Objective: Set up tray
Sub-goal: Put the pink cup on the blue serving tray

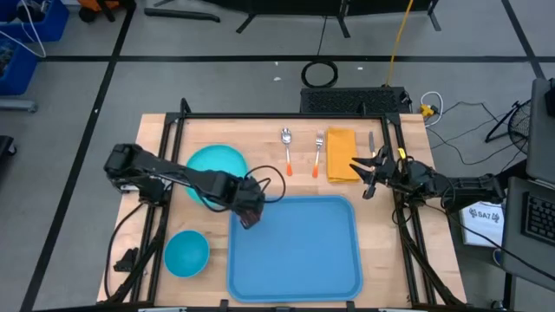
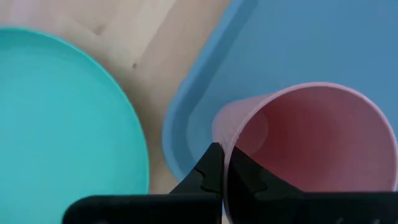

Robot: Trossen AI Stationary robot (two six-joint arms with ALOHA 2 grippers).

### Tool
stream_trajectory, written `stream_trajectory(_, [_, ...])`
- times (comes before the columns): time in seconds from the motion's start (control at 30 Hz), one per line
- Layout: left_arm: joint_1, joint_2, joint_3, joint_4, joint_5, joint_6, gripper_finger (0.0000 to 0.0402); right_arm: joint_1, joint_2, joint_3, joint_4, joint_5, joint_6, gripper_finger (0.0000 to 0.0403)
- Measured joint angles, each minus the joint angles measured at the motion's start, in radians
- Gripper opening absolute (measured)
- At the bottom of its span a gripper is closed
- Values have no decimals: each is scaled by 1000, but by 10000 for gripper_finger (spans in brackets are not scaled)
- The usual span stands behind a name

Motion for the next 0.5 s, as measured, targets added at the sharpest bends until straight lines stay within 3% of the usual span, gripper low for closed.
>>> stream_trajectory(0.5, [0,9,0,-11,23,-1,2,0,0,0,-1,0,0,89])
